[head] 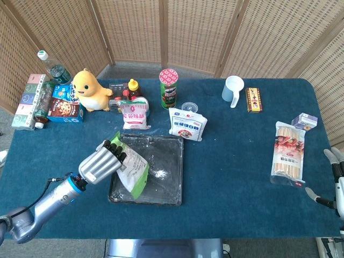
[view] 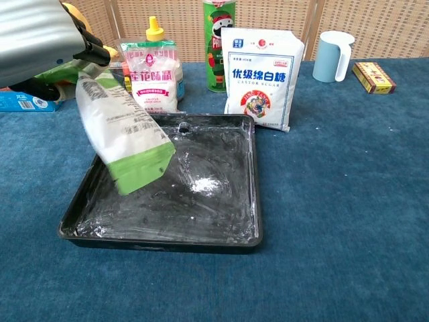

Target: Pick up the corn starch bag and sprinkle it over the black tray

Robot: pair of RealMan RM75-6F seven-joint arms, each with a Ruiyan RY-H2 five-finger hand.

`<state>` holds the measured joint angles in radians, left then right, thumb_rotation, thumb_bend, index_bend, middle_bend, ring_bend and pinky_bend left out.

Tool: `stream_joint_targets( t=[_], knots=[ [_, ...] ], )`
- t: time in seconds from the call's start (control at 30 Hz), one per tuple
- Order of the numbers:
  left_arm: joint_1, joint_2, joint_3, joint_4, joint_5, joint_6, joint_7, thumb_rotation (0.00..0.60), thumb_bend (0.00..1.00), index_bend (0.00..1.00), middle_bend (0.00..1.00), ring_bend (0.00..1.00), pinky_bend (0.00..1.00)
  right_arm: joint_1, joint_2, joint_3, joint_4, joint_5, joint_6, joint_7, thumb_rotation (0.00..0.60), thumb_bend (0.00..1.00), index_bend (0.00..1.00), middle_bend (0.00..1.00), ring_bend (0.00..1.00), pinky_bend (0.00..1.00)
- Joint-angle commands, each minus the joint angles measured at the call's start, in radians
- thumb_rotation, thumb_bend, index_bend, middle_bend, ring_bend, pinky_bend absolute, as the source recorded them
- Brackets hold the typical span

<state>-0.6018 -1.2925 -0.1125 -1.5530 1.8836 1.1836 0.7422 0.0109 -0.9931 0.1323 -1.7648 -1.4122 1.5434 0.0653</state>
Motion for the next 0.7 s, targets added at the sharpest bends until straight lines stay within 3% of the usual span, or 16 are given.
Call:
stream_joint_targets(
  t=[0.03, 0.2, 0.37, 0.7],
  knots=[
    [-0.020, 0.011, -0.001, -0.011, 0.031, -0.022, 0.071, 0.600, 0.41, 0.79, 0.67, 0.69, 0.70, 0.000, 0.000, 0.000, 0.000, -0.001, 0.000, 0.000, 0.600, 0.05, 0.00, 0.00, 0.00, 0.00],
    [-0.017, 0.001, 0.002, -0.020, 0.017, -0.021, 0.078, 0.600, 0.41, 0.79, 0.67, 0.69, 0.70, 0.000, 0.001, 0.001, -0.001, 0.000, 0.002, 0.001, 0.600, 0.05, 0.00, 0.00, 0.00, 0.00],
    [0.020, -0.027, 0.009, -0.013, -0.052, 0.025, -0.035, 0.600, 0.41, 0.79, 0.67, 0.69, 0.70, -0.001, 0.003, 0.001, 0.000, 0.001, 0.003, 0.006, 0.600, 0.05, 0.00, 0.00, 0.00, 0.00],
    [0.152, -0.146, 0.019, 0.137, -0.276, 0.156, -0.525, 0.600, 0.40, 0.79, 0.67, 0.69, 0.70, 0.001, 0.001, 0.000, 0.000, 0.004, -0.003, -0.001, 0.600, 0.05, 0.00, 0.00, 0.00, 0.00]
  ],
)
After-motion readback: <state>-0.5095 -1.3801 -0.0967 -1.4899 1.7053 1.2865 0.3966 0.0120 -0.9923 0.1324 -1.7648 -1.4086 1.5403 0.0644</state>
